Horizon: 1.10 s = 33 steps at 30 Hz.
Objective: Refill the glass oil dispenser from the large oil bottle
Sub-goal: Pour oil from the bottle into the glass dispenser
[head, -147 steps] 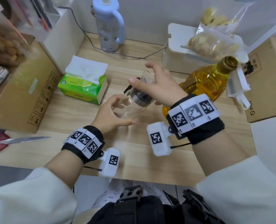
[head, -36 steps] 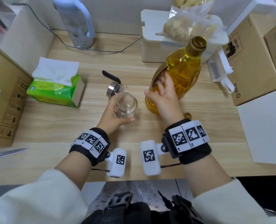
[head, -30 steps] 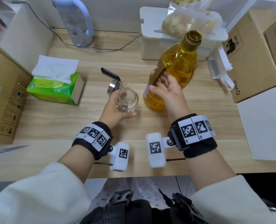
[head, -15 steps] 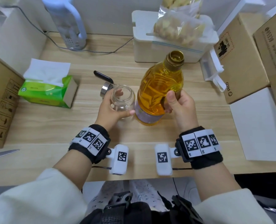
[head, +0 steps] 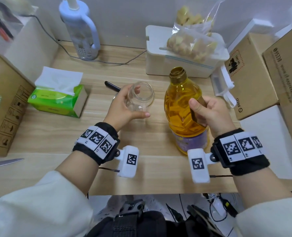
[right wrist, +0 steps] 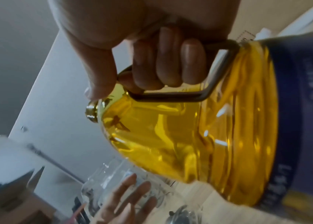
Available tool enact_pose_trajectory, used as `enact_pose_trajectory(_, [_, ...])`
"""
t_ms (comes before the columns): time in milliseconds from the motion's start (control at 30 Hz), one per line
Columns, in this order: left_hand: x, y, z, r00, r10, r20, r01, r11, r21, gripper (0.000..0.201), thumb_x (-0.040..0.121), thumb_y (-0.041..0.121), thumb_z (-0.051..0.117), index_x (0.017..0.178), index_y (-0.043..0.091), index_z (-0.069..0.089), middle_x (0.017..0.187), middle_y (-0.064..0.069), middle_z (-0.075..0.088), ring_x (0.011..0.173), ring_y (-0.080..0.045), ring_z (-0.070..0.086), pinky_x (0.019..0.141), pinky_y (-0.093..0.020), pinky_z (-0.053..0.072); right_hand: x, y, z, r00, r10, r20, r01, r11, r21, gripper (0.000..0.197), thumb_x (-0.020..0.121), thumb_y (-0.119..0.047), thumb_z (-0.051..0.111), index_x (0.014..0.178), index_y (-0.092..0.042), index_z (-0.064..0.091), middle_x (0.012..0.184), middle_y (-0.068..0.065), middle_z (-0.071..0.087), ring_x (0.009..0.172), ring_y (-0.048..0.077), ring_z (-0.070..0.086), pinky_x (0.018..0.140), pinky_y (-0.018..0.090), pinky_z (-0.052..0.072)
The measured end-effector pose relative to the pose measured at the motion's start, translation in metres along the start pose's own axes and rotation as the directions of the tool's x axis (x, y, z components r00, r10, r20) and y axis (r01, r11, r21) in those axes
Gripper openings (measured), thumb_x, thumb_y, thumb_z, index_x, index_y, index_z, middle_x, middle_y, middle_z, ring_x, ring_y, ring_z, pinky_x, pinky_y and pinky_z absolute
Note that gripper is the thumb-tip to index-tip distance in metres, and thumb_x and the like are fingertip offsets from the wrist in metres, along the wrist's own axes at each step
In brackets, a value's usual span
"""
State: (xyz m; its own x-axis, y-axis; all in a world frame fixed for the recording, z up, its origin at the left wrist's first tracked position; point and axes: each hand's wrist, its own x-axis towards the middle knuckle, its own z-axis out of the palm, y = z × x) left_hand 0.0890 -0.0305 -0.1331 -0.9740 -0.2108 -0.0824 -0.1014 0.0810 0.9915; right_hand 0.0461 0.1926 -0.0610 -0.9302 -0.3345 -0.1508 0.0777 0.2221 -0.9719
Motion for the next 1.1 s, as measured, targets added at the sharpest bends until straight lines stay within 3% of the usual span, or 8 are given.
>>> enact_pose_trajectory(100, [0.000, 0.002, -0.001, 1.000, 0.021, 0.016, -0.022, 0.999, 0.037, 0.082, 0.050, 0.010, 0.087, 0.121, 0.023, 0.048, 0.117, 0.007, 0.056, 0.113, -0.009, 0.052, 0.093, -0.014, 0.040, 0.001, -0.011, -0.002, 0.998, 0.037, 0.058, -0.032, 0.996, -0.077, 0.037, 0.085, -0.012, 0.056, 0.053, -0.011, 0.038, 0.030, -0.011, 0.037, 0.029, -0.001, 0.034, 0.034, 0.007, 0.027])
enact_pose_trajectory(200, [0.001, -0.002, -0.001, 0.999, 0.027, 0.017, -0.028, 0.998, 0.048, 0.084, 0.049, 0.012, 0.088, 0.123, 0.023, 0.049, 0.113, 0.011, 0.056, 0.109, -0.006, 0.053, 0.087, -0.007, 0.039, 0.003, -0.016, -0.001, 0.989, 0.071, 0.132, -0.038, 0.970, -0.241, 0.036, 0.069, -0.038, 0.062, 0.054, -0.013, 0.041, 0.033, -0.010, 0.040, 0.031, 0.000, 0.038, 0.037, 0.008, 0.030])
enact_pose_trajectory(300, [0.001, -0.006, -0.004, 0.999, 0.026, 0.024, -0.027, 0.999, 0.041, 0.084, 0.049, 0.010, 0.088, 0.123, 0.020, 0.049, 0.111, 0.014, 0.056, 0.106, 0.001, 0.052, 0.086, -0.004, 0.040, 0.005, -0.015, 0.002, 0.980, 0.103, 0.168, -0.022, 0.904, -0.428, 0.051, 0.067, -0.052, 0.066, 0.062, -0.004, 0.052, 0.047, -0.001, 0.043, 0.045, 0.013, 0.042, 0.051, 0.023, 0.035])
enact_pose_trajectory(367, [0.001, -0.011, -0.005, 0.999, 0.022, 0.028, -0.023, 0.999, 0.032, 0.080, 0.049, 0.007, 0.088, 0.119, 0.020, 0.050, 0.109, 0.016, 0.056, 0.104, 0.003, 0.052, 0.085, -0.003, 0.040, 0.005, -0.016, 0.006, 0.983, 0.104, 0.149, -0.009, 0.846, -0.533, 0.044, 0.076, -0.044, 0.066, 0.064, -0.004, 0.053, 0.057, 0.010, 0.041, 0.055, 0.021, 0.042, 0.059, 0.031, 0.033])
enact_pose_trajectory(600, [-0.007, -0.035, 0.003, 0.995, -0.062, 0.079, 0.057, 0.996, 0.070, 0.081, 0.049, 0.010, 0.088, 0.120, 0.020, 0.051, 0.115, 0.010, 0.057, 0.105, 0.002, 0.050, 0.081, -0.001, 0.037, 0.002, -0.008, 0.009, 0.969, 0.214, 0.120, -0.097, 0.783, -0.614, 0.042, 0.076, -0.046, 0.064, 0.062, -0.007, 0.052, 0.061, 0.013, 0.047, 0.060, 0.024, 0.047, 0.064, 0.035, 0.038])
enact_pose_trajectory(833, [-0.009, -0.054, 0.012, 0.990, -0.118, 0.071, 0.119, 0.993, -0.004, 0.083, 0.050, 0.001, 0.086, 0.123, 0.014, 0.049, 0.112, 0.008, 0.056, 0.100, 0.005, 0.050, 0.076, 0.005, 0.038, -0.004, 0.005, 0.012, 0.949, 0.304, 0.077, -0.153, 0.664, -0.731, 0.047, 0.077, -0.046, 0.064, 0.050, -0.014, 0.044, 0.051, 0.002, 0.044, 0.054, 0.020, 0.046, 0.057, 0.030, 0.034])
enact_pose_trajectory(1000, [-0.009, -0.061, 0.015, 0.989, -0.127, 0.070, 0.127, 0.992, 0.005, 0.087, 0.048, 0.004, 0.087, 0.126, 0.011, 0.049, 0.123, -0.003, 0.056, 0.112, -0.012, 0.052, 0.095, -0.016, 0.041, -0.007, 0.007, 0.013, 0.940, 0.333, 0.078, -0.149, 0.605, -0.782, 0.047, 0.076, -0.050, 0.063, 0.058, -0.009, 0.049, 0.060, 0.010, 0.048, 0.059, 0.023, 0.049, 0.057, 0.031, 0.033])
enact_pose_trajectory(1100, [-0.008, -0.061, 0.018, 0.989, -0.127, 0.081, 0.128, 0.992, -0.007, 0.087, 0.049, 0.003, 0.086, 0.127, 0.010, 0.048, 0.120, 0.001, 0.056, 0.106, -0.002, 0.052, 0.085, -0.005, 0.042, -0.008, 0.005, 0.011, 0.936, 0.346, 0.071, -0.159, 0.593, -0.789, 0.046, 0.075, -0.050, 0.063, 0.062, -0.008, 0.052, 0.061, 0.011, 0.049, 0.061, 0.024, 0.049, 0.057, 0.030, 0.034])
